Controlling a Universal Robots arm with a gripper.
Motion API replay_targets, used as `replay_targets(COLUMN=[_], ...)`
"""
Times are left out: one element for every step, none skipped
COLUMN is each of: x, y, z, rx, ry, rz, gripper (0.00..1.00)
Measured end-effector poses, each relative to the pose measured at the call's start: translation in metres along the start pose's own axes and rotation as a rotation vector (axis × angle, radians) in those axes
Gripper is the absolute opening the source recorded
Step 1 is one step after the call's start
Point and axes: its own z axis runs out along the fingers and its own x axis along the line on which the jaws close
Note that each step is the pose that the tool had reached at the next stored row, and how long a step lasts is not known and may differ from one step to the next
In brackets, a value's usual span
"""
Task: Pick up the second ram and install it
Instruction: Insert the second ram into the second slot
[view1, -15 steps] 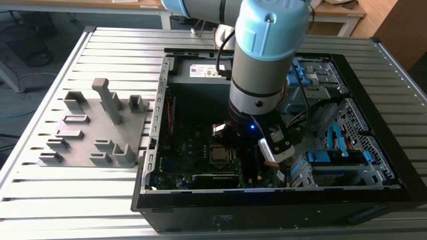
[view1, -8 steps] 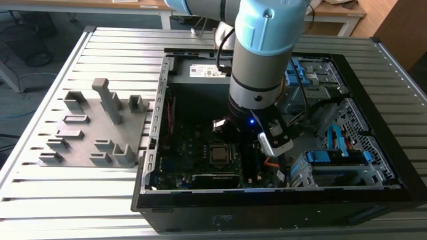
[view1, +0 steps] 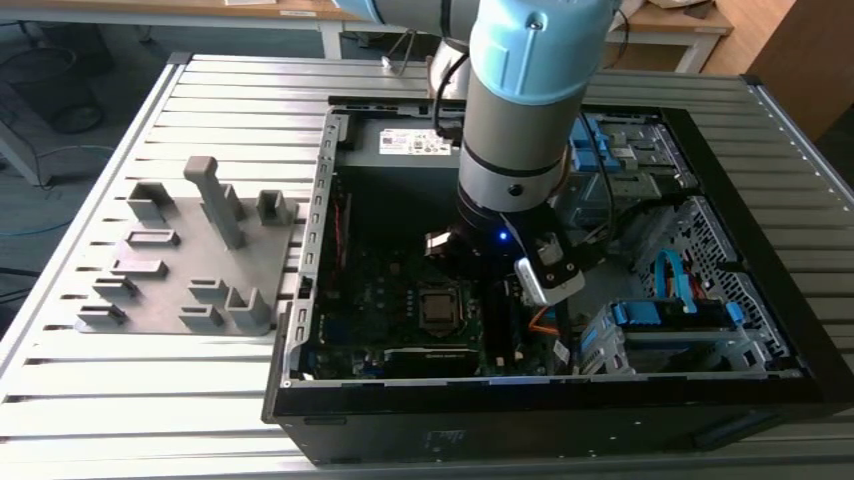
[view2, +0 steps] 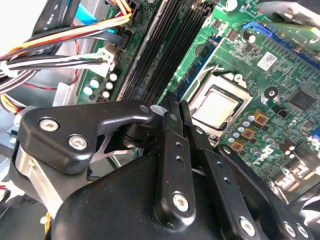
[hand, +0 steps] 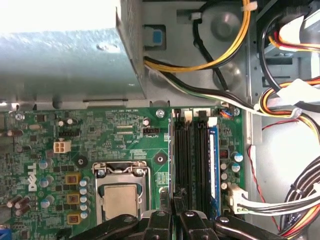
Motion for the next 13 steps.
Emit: replay_targets(x=[0.0,-0.0001,-0.0001,-0.0002,-0.0002,-0.0002,-0.0002,-0.0002,-0.0004,-0.0011,-0.002,-0.0022,-0.0024], y=[0.0,0.0,0.0001,0.0001,0.0001,0.0001,0.0001,0.0001,0.0001,0.0001,0.0001,0.0,-0.0002], z=[-0.0012,-0.0024,-0.0033,-0.0041,-0.005,-0.0053,-0.0053,-0.0053,-0.0053,-0.0054,-0.0054,-0.0053,-0.0053], rx=[-0.0008,-0.0012,-0.0013,-0.0013,-0.0014,-0.0015,-0.0017,-0.002,-0.002,-0.0017,-0.0015,-0.0013,-0.0013], ry=[0.0001,0.0,0.0,0.0,0.0,0.0,0.0,0.0002,0.0004,0.0011,0.0014,0.0015,0.0015], rz=[0.0,0.0,0.0,-0.001,-0.002,-0.006,-0.015,-0.025,-0.034,-0.038,-0.038,-0.034,-0.03], gripper=[0.14,0.14,0.14,0.14,0.14,0.14,0.14,0.14,0.14,0.14,0.14,0.14,0.14])
